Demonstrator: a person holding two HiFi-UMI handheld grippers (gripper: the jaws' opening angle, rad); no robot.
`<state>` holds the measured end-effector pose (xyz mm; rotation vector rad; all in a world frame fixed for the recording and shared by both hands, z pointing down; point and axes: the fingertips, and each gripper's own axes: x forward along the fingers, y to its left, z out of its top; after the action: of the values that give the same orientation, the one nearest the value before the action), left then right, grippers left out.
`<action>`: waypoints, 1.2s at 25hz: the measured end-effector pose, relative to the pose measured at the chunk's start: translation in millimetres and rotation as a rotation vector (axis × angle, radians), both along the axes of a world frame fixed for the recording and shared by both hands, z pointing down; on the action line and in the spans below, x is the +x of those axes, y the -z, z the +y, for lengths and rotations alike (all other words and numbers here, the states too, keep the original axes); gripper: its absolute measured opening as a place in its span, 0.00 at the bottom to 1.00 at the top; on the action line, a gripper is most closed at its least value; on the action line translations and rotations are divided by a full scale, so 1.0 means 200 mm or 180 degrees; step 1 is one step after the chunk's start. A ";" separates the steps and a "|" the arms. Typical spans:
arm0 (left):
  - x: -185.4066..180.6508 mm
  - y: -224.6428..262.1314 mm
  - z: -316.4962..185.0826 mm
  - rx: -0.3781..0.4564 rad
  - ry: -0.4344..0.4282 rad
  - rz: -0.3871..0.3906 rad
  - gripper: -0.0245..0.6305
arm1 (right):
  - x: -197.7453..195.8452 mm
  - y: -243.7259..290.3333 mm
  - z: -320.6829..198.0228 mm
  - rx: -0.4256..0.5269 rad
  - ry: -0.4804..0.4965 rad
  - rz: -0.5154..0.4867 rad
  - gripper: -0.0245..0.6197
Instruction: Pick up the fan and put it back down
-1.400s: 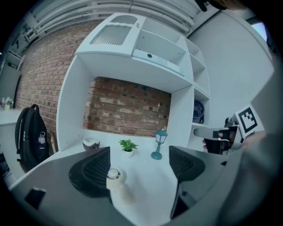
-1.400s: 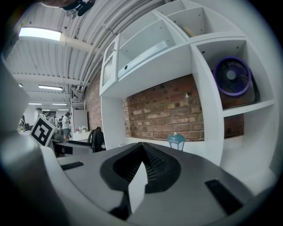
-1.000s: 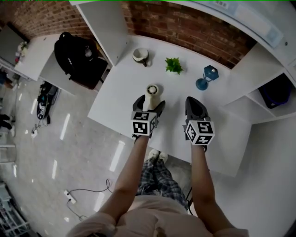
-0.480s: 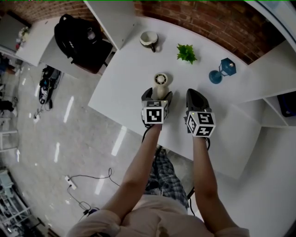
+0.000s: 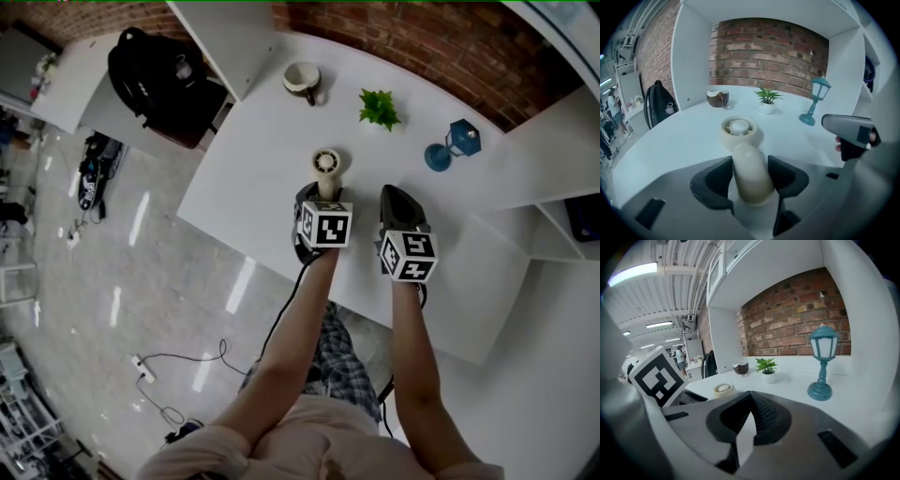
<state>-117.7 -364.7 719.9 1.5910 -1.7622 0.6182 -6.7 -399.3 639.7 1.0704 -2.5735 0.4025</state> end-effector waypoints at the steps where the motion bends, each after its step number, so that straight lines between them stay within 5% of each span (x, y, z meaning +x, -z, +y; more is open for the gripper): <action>1: 0.00 0.00 0.00 -0.0023 0.0001 0.0003 0.42 | 0.01 0.00 0.00 0.0000 -0.0010 0.0001 0.06; 20: -0.05 0.11 0.01 0.0248 0.0034 0.0132 0.35 | 0.09 0.03 -0.01 0.0017 -0.0187 -0.0027 0.06; 30: -0.11 0.55 0.02 0.1036 -0.0082 0.0117 0.35 | 0.22 0.31 0.03 0.0292 -0.0426 -0.0240 0.06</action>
<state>-140.2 -360.8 610.1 1.8306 -1.8893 0.3214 37.3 -394.0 577.1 1.2884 -2.6168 0.3667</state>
